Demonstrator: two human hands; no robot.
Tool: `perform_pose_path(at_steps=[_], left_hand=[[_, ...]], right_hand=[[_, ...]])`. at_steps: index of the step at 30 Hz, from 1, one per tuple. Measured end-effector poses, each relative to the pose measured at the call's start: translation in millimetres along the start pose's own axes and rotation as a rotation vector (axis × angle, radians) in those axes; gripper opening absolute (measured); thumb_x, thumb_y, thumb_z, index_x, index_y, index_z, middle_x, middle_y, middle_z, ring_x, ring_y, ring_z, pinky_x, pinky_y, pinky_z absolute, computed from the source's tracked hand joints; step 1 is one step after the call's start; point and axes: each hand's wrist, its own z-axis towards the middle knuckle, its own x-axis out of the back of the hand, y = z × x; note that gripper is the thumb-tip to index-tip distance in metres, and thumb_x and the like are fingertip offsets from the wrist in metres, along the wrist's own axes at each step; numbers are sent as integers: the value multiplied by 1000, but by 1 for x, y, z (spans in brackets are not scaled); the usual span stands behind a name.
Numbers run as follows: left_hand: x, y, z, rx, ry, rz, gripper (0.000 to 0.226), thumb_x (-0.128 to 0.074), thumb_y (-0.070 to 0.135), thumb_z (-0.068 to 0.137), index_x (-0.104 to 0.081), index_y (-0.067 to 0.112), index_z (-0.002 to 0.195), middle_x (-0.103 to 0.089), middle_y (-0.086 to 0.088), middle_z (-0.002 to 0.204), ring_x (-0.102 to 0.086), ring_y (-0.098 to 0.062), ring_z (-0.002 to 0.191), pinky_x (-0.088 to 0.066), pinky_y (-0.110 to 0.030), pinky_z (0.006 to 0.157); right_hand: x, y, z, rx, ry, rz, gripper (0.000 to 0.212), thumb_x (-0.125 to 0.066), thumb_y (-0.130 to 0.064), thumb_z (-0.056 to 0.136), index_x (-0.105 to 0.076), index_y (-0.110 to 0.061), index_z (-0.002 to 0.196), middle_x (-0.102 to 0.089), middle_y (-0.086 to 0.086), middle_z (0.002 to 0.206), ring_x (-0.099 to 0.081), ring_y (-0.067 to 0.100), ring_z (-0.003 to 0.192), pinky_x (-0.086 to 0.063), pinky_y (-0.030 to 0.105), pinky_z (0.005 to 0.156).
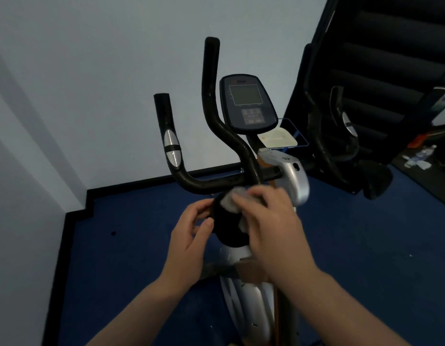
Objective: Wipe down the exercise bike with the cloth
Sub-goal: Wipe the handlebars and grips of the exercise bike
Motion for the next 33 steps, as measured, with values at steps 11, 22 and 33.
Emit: perform_pose_path(at_steps=[11,22,33], left_hand=[[-17,5,8,1,186,164,27,-55,41,87,-65,26,106,-67,6,100,-64,-12,95,-53,-21,75],[-29,5,4,-60,292,186,29,-49,40,91,-65,22,107,-68,6,100,-65,-16,96,-52,-20,78],[-37,6,1,-42,370,168,28,-46,27,93,-66,14,106,-69,-1,101,-65,-16,96,-51,-22,80]], right_hand=[[14,24,-16,163,-155,-128,57,-86,-1,53,-72,-22,105,-60,-2,100,-53,17,82,-43,29,64],[-13,53,-2,339,-16,-58,29,-56,-19,87,-71,-17,111,-63,5,116,-49,23,108,-42,35,85],[-26,63,4,437,98,49,25,-64,-12,82,-72,-18,105,-65,1,110,-50,20,105,-37,31,84]])
